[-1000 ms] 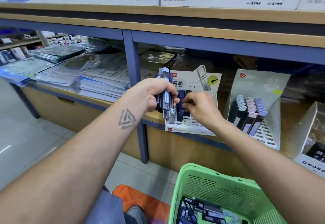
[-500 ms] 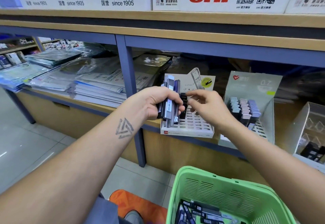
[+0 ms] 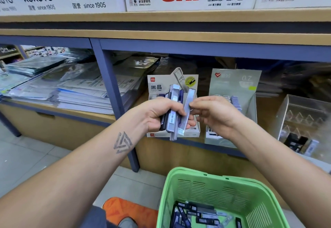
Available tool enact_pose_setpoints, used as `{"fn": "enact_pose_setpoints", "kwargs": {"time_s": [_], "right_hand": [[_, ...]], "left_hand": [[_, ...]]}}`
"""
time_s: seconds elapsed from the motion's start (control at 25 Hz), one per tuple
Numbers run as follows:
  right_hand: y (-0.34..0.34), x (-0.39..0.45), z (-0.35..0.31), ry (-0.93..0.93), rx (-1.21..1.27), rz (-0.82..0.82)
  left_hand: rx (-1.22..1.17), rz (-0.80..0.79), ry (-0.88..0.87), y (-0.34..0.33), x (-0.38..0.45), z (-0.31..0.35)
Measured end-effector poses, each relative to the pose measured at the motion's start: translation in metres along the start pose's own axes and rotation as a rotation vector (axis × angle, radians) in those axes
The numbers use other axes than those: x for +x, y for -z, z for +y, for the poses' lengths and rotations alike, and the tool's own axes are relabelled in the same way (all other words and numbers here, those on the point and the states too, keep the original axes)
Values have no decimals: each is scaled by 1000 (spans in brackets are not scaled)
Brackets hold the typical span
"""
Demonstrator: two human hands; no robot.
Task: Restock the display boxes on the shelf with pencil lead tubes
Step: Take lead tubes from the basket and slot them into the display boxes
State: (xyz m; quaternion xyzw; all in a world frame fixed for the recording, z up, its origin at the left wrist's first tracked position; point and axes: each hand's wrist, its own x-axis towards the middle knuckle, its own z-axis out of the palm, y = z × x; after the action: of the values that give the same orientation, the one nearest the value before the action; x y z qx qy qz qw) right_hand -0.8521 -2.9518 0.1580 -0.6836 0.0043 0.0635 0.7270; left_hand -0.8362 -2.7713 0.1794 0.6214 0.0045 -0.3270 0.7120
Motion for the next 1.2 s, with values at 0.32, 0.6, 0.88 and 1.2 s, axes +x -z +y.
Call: {"fn": "enact_pose_setpoints", "kwargs": {"time_s": [0.32,0.6,0.88,1.2], "right_hand": [[7,-13,-5,69,-74,16],[14,-18,1,103,-160,-11],[45,-25,-15,197,-186,14],[82,-34,-19,422,-322,191]], "left_hand": [[66,130,-49,2,-1,5],[-62,253,-171,-4,7,8],[-82,402,-188,-5,16,12],[186,234,29,-35,33,7]]}}
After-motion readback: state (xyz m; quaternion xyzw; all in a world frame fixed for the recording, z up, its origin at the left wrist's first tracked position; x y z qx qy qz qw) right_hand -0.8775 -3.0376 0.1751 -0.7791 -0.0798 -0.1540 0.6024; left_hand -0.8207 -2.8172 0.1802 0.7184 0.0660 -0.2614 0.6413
